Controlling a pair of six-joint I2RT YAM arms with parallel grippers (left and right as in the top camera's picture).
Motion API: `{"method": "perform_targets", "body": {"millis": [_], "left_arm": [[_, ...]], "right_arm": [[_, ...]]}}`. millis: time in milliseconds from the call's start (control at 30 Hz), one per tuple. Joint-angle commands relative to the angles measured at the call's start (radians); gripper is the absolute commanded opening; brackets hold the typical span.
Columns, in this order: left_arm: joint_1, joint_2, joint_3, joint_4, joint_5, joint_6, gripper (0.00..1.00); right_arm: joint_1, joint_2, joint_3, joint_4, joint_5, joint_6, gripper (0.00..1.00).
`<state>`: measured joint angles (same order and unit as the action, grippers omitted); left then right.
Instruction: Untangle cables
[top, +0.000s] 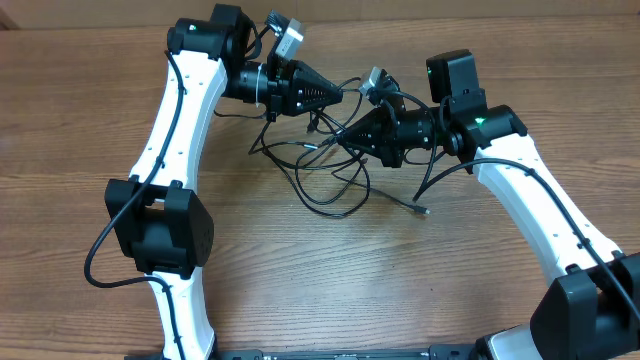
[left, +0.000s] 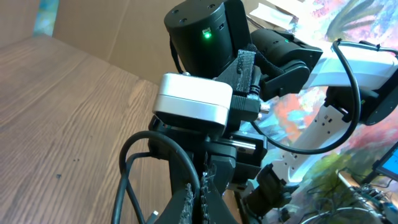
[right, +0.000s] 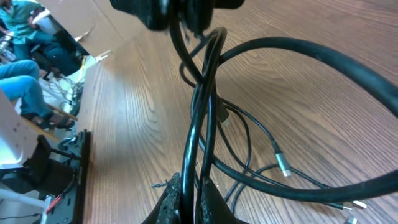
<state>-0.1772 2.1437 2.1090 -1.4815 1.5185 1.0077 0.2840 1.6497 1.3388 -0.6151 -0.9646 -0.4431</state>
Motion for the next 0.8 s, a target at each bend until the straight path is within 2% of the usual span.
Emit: {"method": "perform_targets", "body": {"millis": [0, 67, 133, 200, 267, 300, 367, 433, 500, 567, 633, 767], "left_arm": [[0.008, -0.001, 0.013, 0.037, 0.059, 0.021, 0.04], [0.017, 0.0, 0.013, 0.077, 0.019, 0.02, 0.04], [0.024, 0.0, 0.013, 0.141, -0.08, 0.016, 0.13], [0.024, 0.0, 0.013, 0.166, -0.17, 0.016, 0.12], [0.027, 0.0, 0.013, 0.173, -0.15, -0.001, 0.04], [0.028, 0.0, 0.013, 0.177, -0.116, -0.02, 0.04], [0.039, 0.0, 0.013, 0.186, 0.064, -0.076, 0.04], [0.044, -0.001, 0.019, 0.222, 0.062, -0.211, 0.04], [0.048, -0.001, 0.021, 0.274, 0.062, -0.415, 0.04], [0.05, -0.001, 0.021, 0.324, 0.062, -0.566, 0.04], [0.052, -0.001, 0.021, 0.37, 0.062, -0.664, 0.04], [0.066, -0.001, 0.021, 0.39, 0.062, -0.778, 0.04]], "right_arm": [[0.003, -0.003, 0.009, -0.001, 0.029, 0.0, 0.04], [0.003, -0.003, 0.009, -0.002, 0.031, 0.0, 0.04], [0.003, -0.003, 0.009, -0.018, 0.056, 0.0, 0.04], [0.003, -0.003, 0.009, -0.035, 0.081, -0.001, 0.04], [0.003, -0.003, 0.009, -0.038, 0.092, 0.0, 0.04], [0.003, -0.003, 0.009, -0.038, 0.095, 0.0, 0.04], [0.003, -0.003, 0.009, -0.038, 0.109, -0.001, 0.04], [0.003, -0.003, 0.009, -0.038, 0.116, 0.0, 0.04], [0.003, -0.003, 0.009, -0.038, 0.116, 0.0, 0.04], [0.003, -0.003, 0.009, -0.038, 0.116, 0.0, 0.04], [0.003, -0.003, 0.009, -0.038, 0.119, 0.0, 0.04], [0.003, -0.003, 0.009, -0.063, 0.232, 0.0, 0.04]]}}
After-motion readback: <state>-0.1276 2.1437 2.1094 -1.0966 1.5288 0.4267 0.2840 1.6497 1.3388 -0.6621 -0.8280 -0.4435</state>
